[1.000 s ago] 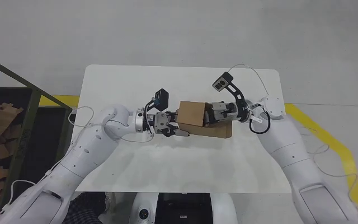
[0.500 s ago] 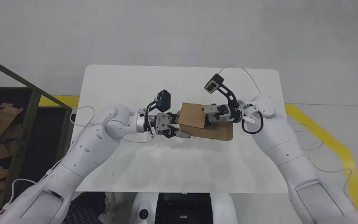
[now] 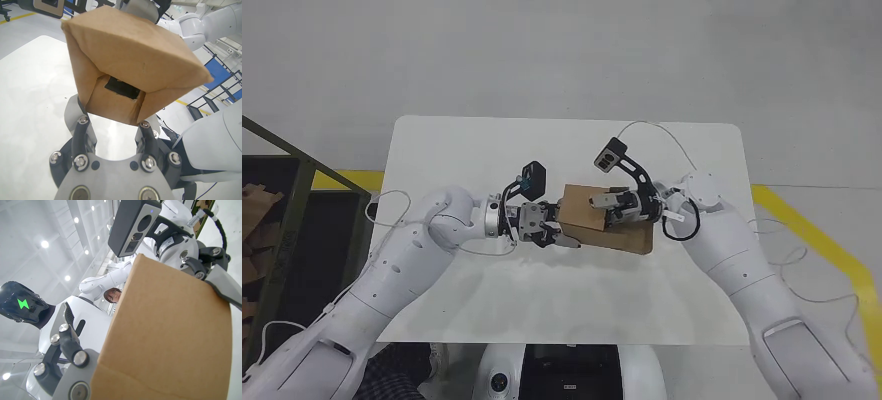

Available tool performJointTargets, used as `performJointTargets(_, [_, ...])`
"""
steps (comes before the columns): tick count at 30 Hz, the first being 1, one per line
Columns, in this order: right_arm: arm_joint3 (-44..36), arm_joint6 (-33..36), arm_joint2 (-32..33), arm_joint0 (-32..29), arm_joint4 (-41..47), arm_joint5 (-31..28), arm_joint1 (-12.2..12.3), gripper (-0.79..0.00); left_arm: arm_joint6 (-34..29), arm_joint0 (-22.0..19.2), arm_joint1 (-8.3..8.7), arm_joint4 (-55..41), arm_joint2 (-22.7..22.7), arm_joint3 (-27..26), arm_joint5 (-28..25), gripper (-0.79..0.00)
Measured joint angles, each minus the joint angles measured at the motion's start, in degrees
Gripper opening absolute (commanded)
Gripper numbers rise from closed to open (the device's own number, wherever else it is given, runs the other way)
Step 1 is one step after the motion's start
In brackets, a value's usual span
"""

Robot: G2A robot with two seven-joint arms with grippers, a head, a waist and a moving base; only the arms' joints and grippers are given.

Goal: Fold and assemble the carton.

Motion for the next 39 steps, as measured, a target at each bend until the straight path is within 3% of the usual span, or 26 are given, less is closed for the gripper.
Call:
performJointTargets(10, [0.9, 0.0, 0.0, 0.2, -0.9, 0.0, -0.6, 0.000, -0.2, 0.2, 0.03, 0.0, -0.3, -0.3, 0.2, -0.576])
performJointTargets(26, [-4.1, 0.1, 6.5, -3.2, -1.2, 0.1, 1.7, 0.000, -1.4, 0.2, -0.06, -0.6, 0.2, 0.1, 0.8, -0.582])
performJointTargets(39, [-1.8, -1.1, 2.6, -2.2, -2.2, -1.1, 0.3, 0.000, -1.5, 0.2, -0.15, -0.5, 0.3, -0.4, 0.7, -0.591])
